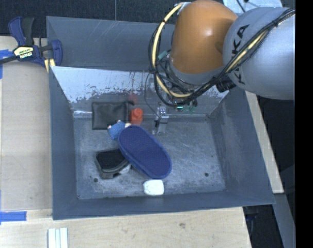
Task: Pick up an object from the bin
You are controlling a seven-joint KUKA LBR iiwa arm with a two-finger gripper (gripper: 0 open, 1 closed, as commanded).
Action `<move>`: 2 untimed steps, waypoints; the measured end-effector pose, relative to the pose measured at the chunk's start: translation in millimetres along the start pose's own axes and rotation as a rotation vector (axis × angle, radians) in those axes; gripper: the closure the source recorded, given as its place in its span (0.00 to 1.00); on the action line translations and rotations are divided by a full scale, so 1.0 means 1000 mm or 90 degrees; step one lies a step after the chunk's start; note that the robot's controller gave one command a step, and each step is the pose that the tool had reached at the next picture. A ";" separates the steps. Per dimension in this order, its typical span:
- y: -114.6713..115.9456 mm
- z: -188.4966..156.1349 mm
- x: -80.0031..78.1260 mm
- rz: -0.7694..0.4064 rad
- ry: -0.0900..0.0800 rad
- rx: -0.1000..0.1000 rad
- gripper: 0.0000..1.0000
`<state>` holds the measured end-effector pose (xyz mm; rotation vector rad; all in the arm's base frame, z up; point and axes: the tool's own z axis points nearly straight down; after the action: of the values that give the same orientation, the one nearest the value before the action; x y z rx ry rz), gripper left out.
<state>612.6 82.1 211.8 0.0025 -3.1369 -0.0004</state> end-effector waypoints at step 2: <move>0.082 0.116 0.056 -0.018 -0.012 -0.006 0.00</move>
Offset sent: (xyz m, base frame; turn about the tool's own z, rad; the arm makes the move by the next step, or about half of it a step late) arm -0.0403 0.0751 -0.1139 -0.0444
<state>555.6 163.7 96.1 0.0476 -3.1559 -0.0157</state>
